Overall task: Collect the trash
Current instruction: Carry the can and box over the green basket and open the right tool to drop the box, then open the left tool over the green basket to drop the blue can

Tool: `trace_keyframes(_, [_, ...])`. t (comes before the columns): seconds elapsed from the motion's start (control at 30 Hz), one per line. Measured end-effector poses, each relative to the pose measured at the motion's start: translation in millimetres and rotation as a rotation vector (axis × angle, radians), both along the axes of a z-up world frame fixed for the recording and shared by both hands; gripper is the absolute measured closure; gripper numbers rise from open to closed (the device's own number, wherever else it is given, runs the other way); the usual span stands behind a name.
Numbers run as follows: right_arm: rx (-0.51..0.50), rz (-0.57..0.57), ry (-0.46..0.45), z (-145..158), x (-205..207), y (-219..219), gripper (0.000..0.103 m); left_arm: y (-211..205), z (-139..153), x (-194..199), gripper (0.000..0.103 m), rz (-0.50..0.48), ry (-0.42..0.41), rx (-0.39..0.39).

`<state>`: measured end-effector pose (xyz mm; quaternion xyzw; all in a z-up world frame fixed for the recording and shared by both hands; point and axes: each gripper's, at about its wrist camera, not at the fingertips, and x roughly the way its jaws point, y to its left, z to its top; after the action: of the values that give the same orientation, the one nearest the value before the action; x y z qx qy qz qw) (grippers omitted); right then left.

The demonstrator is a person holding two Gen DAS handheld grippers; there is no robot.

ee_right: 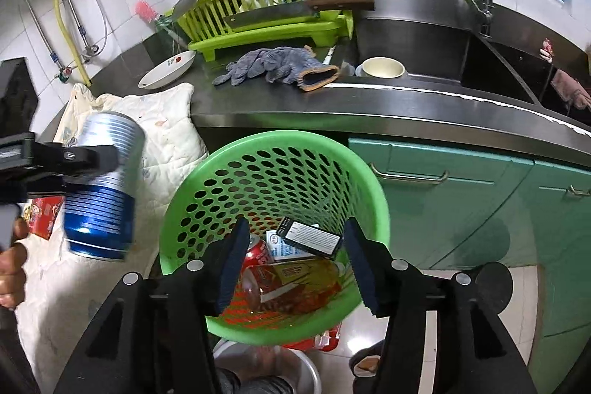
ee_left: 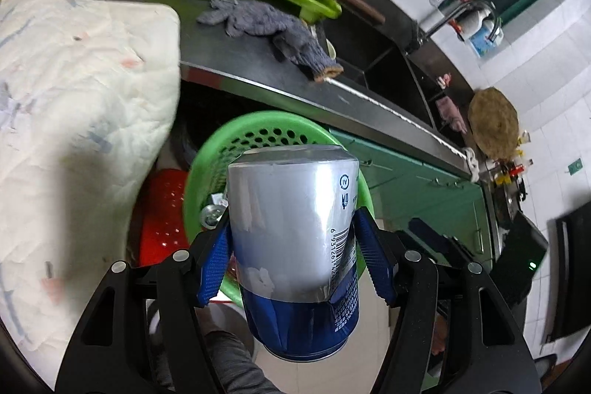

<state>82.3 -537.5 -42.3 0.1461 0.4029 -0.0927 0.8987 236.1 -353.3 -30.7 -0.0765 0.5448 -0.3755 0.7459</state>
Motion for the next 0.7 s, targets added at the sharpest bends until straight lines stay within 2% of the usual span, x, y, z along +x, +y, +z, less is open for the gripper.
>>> trace_keyframes(0.27, [0.006, -0.024, -0.015, 0.7, -20.1, -10.3, 0.049, -34.8, -26.6, 2.7, 0.039, -0.021, 0.044, 0.034])
trace_keyframes(0.4, [0.015, -0.042, -0.011, -2.7, -27.1, -16.6, 0.049, -46.2, -32.9, 4.8, 0.038, -0.015, 0.063, 0.018])
trace_keyframes(0.5, [0.022, -0.048, -0.005, -6.1, -30.0, -20.2, 0.049, -49.1, -34.4, 4.2, 0.03, -0.006, 0.063, -0.003])
trace_keyframes(0.7, [0.025, -0.049, -0.001, -8.8, -33.0, -20.6, 0.049, -42.6, -33.1, -0.4, 0.029, -0.015, 0.051, 0.006])
